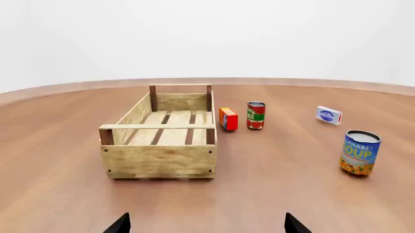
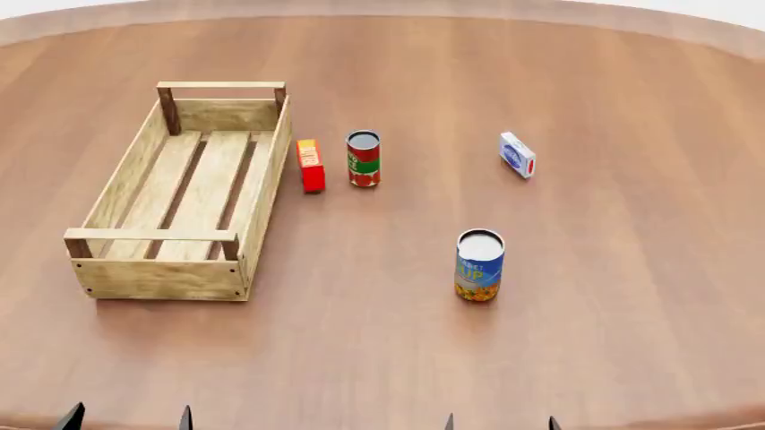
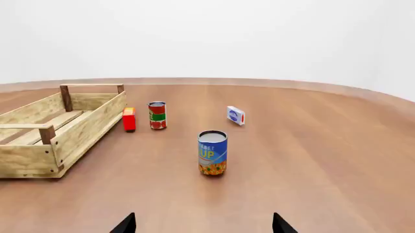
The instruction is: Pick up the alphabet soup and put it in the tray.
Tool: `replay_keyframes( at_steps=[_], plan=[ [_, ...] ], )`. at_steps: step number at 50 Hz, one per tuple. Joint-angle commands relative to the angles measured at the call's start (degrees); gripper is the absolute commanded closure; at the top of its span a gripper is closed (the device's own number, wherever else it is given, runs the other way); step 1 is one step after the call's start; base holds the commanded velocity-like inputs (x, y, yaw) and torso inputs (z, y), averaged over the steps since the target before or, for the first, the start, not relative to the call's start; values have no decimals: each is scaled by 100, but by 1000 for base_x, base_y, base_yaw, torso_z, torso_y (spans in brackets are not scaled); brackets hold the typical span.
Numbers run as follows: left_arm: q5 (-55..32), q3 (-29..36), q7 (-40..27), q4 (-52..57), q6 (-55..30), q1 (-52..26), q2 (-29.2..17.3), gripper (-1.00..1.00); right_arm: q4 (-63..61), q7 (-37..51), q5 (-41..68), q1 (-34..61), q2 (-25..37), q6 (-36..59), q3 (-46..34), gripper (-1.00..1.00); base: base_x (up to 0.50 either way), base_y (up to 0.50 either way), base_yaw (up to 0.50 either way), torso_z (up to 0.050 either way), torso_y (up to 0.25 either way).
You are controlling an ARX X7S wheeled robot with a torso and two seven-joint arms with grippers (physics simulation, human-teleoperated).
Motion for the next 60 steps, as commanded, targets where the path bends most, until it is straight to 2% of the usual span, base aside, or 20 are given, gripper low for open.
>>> replay_keyframes(
  at_steps=[1, 25, 60],
  plan=[
    [-85, 103, -107, 0, -1, 5, -93, -100, 121, 216, -120, 22, 100, -44, -166, -100, 0, 0, 0, 0, 0],
    [-415, 469, -407, -94, 47, -19, -381, -100, 164, 471, 59, 23, 415, -204, -557, -100, 144, 193, 0, 0, 0],
    [-570, 761, -693, -96, 126, -21, -610, -100, 119, 672, 311, 44, 632, -168, -836, -100, 422, 249, 0, 0, 0]
  ],
)
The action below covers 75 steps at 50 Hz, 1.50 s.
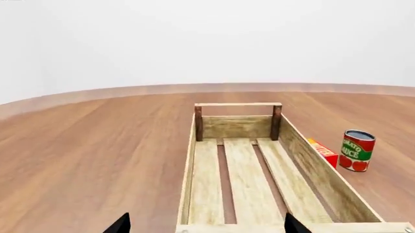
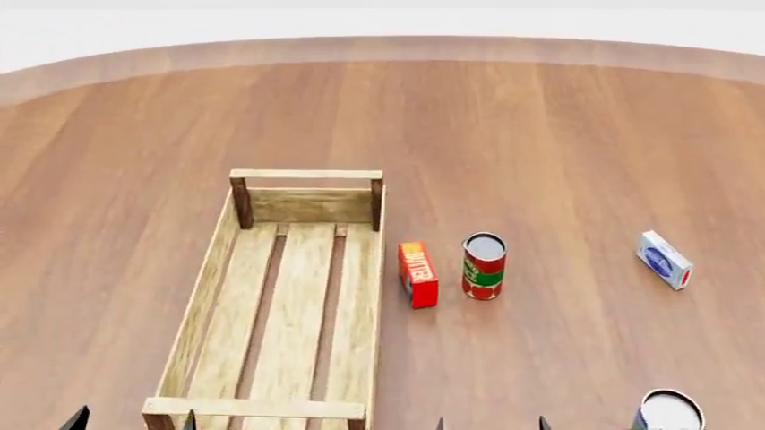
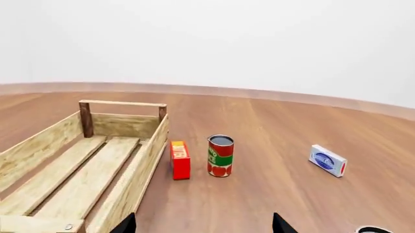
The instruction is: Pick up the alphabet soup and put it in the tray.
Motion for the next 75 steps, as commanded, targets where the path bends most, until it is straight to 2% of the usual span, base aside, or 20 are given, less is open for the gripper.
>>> replay_keyframes(
  at_steps=[1, 22, 33, 44, 45, 46, 49, 50, 54, 60, 67, 70, 73, 75],
  plan=[
    [-39, 97, -89, 7, 31, 3, -75, -100, -34, 84, 52, 8, 66, 31, -90, -100, 457, 250, 0, 0, 0],
    [-142, 221, -196, -29, 55, -28, -170, -100, 15, 189, 171, 57, 151, 38, -197, -100, 451, 246, 0, 0, 0],
    [-144, 310, -231, -23, 115, -15, -225, -100, -37, 198, 250, 40, 204, -11, -255, -100, 453, 18, 0, 0, 1],
    [-188, 359, -280, -30, 119, -22, -262, -100, -3, 251, 340, 56, 229, 74, -280, -100, 0, 0, 0, 0, 0],
    [-200, 360, -282, -33, 111, -27, -265, -100, -80, 252, 400, 36, 234, 161, -262, -100, 0, 0, 0, 0, 0],
    [-236, 347, -283, -31, 88, -33, -265, -100, -554, 411, 681, -8, 240, 987, -89, -100, 0, 0, 0, 0, 0],
    [-240, 372, -292, -22, 97, -27, -270, -100, -1292, 579, 1099, -2, 336, 2093, 170, -100, 0, 0, 0, 0, 0],
    [-247, 381, -288, -25, 101, -30, -273, -100, -1715, 627, 1410, -22, 438, 2838, 283, -100, 0, 0, 0, 0, 0],
    [-250, 397, -311, -22, 119, -22, -289, -100, -2555, 691, 1652, -167, 783, 3862, 298, -100, 0, 0, 0, 0, 0],
    [-290, 421, -324, -14, 116, -21, -303, -100, -3340, 915, 2385, -199, 973, 5105, 925, -100, 0, 0, 0, 0, 0],
    [-328, 441, -347, -12, 122, -22, -326, -100, -3642, 1180, 2534, -380, 1096, 5604, 1273, -100, 0, 0, 0, 0, 0],
    [-336, 456, -355, -13, 126, -22, -335, -100, -3768, 1346, 2800, -499, 1063, 5993, 1739, -100, 0, 0, 0, 0, 0],
    [-344, 472, -363, -25, 138, -24, -340, -100, -3937, 1351, 2849, -641, 1109, 5968, 1901, -100, 0, 0, 0, 0, 0],
    [-350, 481, -367, -40, 140, -33, -344, -100, -4019, 1408, 3343, -665, 941, 6348, 2537, -100, 0, 0, 0, 0, 0]
  ],
)
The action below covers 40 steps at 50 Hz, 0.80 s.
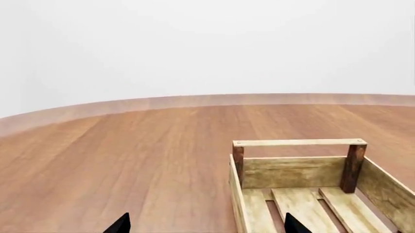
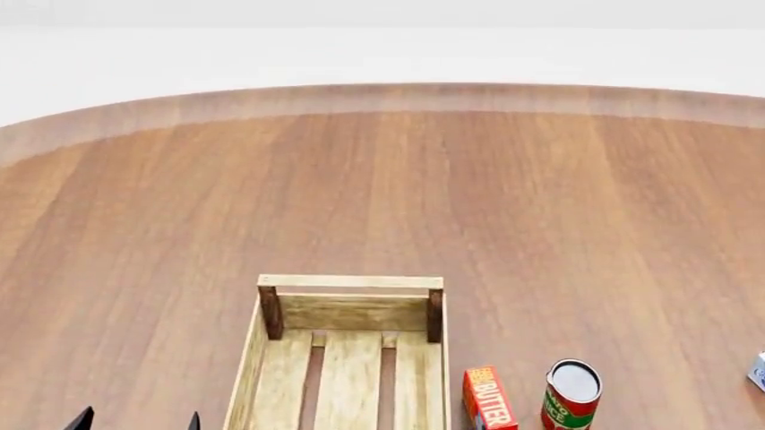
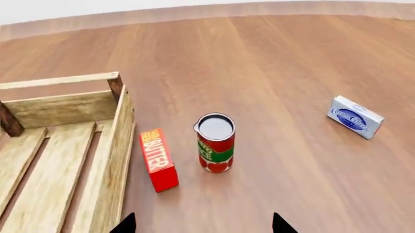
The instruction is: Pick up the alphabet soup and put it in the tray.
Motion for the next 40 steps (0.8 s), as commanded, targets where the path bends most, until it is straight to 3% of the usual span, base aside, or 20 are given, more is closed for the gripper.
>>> replay_keyframes(
  at_steps=[1, 19, 40],
  plan=[
    [-49, 49, -35, -7, 6, -7, -29, -100, -786, 258, 975, -375, 43, 1244, 1313, -100, 0, 0, 0, 0, 0],
    [-96, 121, -85, -15, 46, -16, -82, -100, -863, 180, 787, -1214, 164, 609, 1988, -100, 0, 0, 0, 0, 0],
    [-175, 184, -154, -1, 33, -24, -132, -100, -372, -44, 918, -1549, 15, 70, 2711, -100, 0, 0, 0, 0, 0]
  ],
)
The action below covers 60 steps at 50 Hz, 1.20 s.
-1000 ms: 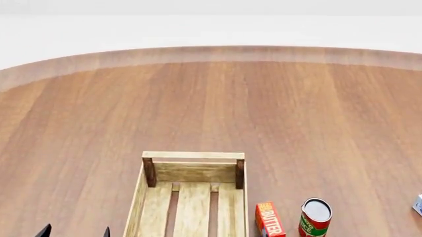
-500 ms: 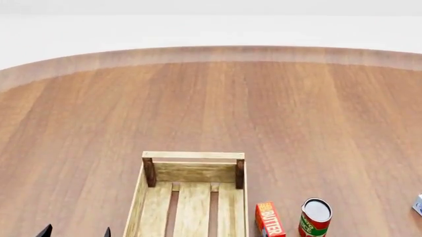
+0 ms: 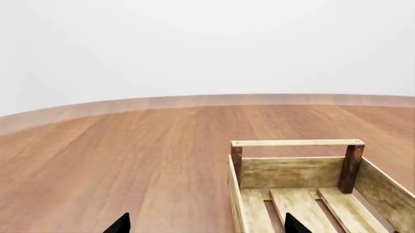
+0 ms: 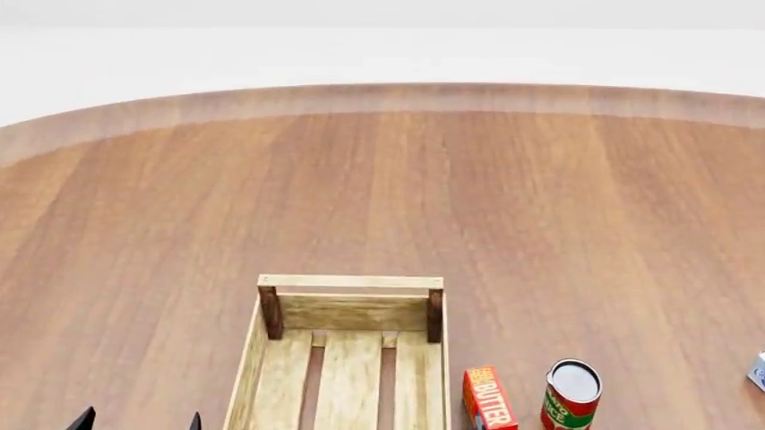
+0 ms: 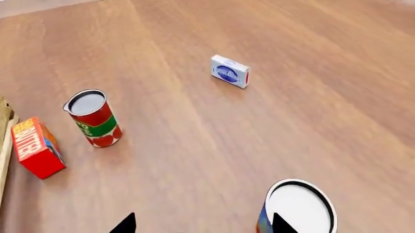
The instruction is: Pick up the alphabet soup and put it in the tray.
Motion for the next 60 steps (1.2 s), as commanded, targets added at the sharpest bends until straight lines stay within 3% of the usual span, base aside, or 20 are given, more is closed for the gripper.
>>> replay_keyframes(
  at_steps=[1, 19, 60],
  plan=[
    [-42, 36, -35, 3, -6, -6, -28, -100, 178, -89, 90, -193, -49, -231, 420, -100, 0, 0, 0, 0, 0],
    [-81, 106, -69, -29, 13, -30, -72, -100, 528, -233, 183, -332, -62, -587, 991, -100, 0, 0, 0, 0, 0],
    [-194, 214, -171, -58, 17, -68, -151, -100, 2347, -385, -549, 346, -63, -1556, 501, -100, 0, 0, 0, 0, 0]
  ],
)
